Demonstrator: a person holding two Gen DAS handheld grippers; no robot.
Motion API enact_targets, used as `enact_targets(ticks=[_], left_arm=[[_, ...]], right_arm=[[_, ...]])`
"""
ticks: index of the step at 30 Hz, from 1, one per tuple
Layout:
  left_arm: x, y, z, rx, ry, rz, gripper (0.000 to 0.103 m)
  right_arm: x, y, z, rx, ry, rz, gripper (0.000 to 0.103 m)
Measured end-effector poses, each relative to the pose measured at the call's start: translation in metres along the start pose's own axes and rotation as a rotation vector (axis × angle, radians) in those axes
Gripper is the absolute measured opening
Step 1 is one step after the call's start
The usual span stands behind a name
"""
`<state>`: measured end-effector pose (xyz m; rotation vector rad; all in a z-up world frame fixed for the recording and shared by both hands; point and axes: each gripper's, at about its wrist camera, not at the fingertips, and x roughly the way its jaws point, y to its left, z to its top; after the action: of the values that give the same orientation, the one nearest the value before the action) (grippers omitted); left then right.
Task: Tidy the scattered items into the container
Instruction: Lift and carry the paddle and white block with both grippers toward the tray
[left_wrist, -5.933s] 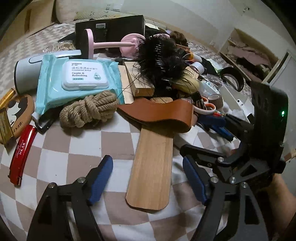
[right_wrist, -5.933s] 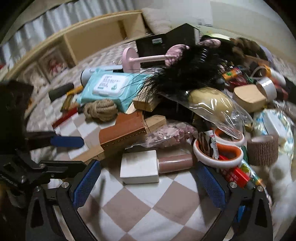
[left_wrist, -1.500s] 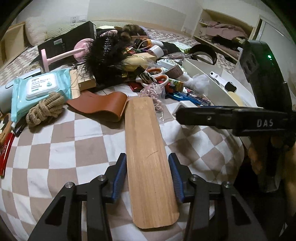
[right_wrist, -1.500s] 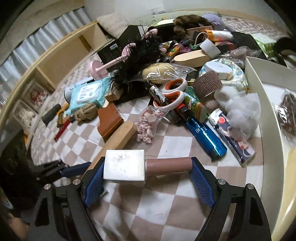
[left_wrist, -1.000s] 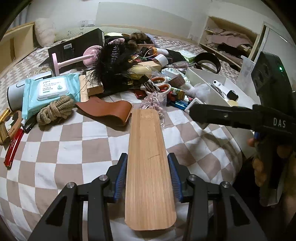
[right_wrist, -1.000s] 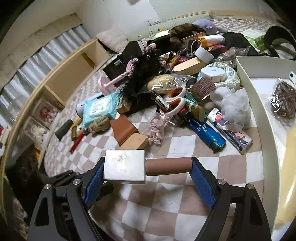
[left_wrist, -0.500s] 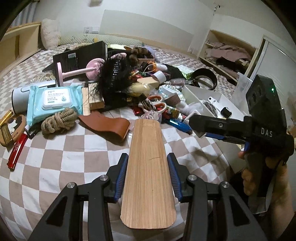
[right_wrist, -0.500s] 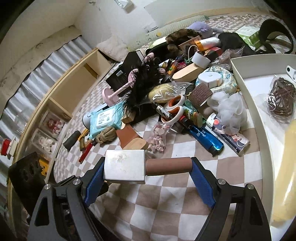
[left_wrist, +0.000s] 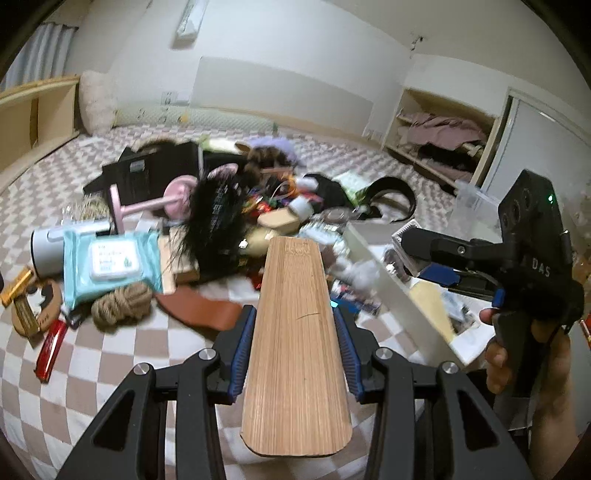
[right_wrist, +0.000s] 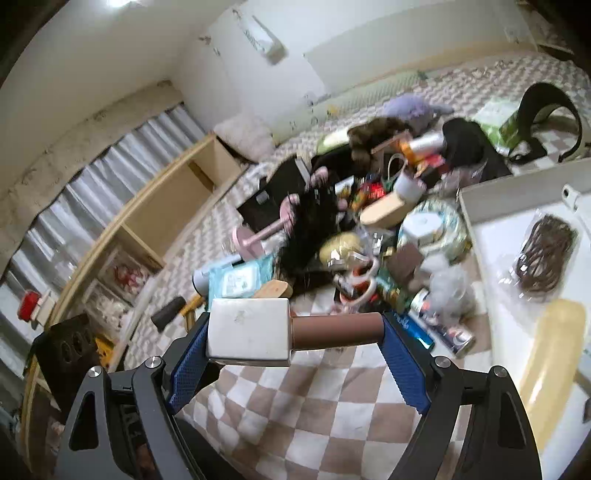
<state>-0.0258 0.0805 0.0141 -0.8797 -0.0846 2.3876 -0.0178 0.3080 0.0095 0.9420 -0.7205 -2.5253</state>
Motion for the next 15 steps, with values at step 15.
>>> enact_targets(ticks=[15], left_arm=[[-0.01,-0.071,0.046,0.129,-0.122,-0.122,0.042]], right_arm=[[-0.091,-0.031,0.034,-0.005,-0.182,-0.089,0.087]])
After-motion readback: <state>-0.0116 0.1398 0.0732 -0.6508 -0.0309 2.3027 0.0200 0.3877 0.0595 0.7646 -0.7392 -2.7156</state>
